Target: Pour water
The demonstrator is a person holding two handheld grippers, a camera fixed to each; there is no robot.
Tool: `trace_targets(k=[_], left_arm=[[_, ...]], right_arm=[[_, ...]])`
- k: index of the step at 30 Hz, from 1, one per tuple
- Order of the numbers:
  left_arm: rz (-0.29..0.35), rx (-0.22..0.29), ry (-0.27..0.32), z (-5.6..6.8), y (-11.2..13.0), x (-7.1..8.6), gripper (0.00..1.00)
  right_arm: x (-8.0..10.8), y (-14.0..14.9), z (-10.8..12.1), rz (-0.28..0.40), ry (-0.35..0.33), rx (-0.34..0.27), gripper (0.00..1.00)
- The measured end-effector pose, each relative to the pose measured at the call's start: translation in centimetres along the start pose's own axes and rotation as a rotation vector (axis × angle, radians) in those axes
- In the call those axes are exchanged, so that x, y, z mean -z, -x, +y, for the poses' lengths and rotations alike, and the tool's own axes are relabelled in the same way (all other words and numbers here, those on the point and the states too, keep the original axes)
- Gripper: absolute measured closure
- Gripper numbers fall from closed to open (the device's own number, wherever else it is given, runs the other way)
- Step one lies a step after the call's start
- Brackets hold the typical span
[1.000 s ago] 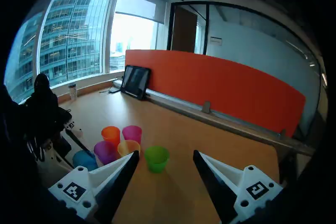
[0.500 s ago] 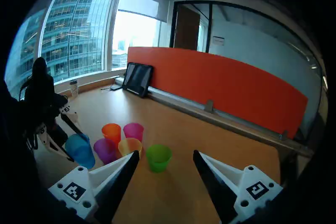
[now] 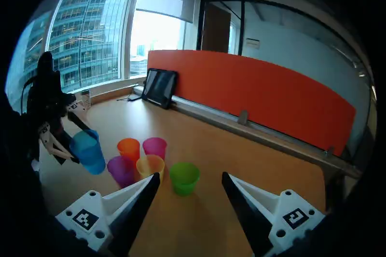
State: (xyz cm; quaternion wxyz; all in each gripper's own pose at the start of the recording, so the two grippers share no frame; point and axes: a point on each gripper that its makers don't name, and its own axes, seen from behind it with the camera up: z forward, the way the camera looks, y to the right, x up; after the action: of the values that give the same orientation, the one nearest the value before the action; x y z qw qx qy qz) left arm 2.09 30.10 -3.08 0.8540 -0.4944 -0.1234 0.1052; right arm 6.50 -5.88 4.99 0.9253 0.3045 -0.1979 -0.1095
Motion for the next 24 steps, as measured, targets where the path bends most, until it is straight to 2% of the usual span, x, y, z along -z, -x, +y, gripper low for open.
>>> trace_targets(k=[24], left_arm=[[0.097, -0.001, -0.113, -5.1, -4.6, 3.9, 0.12]], right_arm=[[-2.2, 2.8, -1.1, -0.048, -0.033, 0.021, 0.01]])
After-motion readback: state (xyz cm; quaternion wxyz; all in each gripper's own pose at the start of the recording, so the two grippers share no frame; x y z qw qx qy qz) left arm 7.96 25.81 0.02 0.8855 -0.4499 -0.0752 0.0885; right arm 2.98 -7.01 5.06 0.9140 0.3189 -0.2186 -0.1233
